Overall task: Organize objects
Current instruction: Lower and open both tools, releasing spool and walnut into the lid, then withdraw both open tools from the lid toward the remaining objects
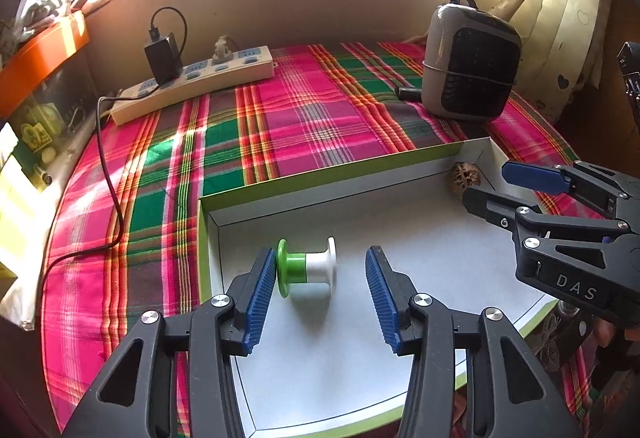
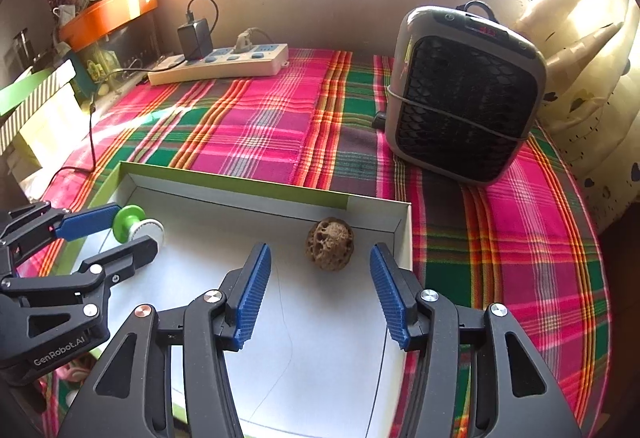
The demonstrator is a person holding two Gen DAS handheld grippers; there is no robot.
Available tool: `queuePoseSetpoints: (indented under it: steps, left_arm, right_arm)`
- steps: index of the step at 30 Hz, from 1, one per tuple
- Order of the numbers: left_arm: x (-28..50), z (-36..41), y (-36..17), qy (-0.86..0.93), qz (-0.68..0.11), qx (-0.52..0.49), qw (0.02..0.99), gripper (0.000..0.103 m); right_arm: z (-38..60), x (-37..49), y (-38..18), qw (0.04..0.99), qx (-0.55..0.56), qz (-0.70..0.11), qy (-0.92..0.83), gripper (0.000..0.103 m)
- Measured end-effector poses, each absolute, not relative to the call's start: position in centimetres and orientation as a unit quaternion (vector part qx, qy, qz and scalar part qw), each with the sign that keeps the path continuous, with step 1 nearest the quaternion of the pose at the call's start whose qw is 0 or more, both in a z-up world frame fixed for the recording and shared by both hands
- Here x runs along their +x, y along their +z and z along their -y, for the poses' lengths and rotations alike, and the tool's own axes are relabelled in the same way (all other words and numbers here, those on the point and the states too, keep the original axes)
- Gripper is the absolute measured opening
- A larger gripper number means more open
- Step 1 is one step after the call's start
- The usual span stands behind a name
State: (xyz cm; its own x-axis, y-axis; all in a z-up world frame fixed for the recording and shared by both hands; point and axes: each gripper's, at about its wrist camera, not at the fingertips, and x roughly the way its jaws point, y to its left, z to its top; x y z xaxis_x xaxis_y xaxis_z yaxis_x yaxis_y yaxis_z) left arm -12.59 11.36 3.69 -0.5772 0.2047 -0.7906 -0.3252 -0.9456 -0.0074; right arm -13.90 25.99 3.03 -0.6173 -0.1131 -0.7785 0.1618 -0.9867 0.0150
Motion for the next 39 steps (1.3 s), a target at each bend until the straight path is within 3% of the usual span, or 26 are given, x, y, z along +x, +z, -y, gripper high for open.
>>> queuePoseSetpoints:
  steps: [39]
  left_arm:
    - [-2.6,-9.3,5.0,0.900,-0.044,-0.410,0.143,0.045]
  right_arm:
    - [-28.7,-3.7,4.5,0.093,0.392,-0.002,-0.915,0.053]
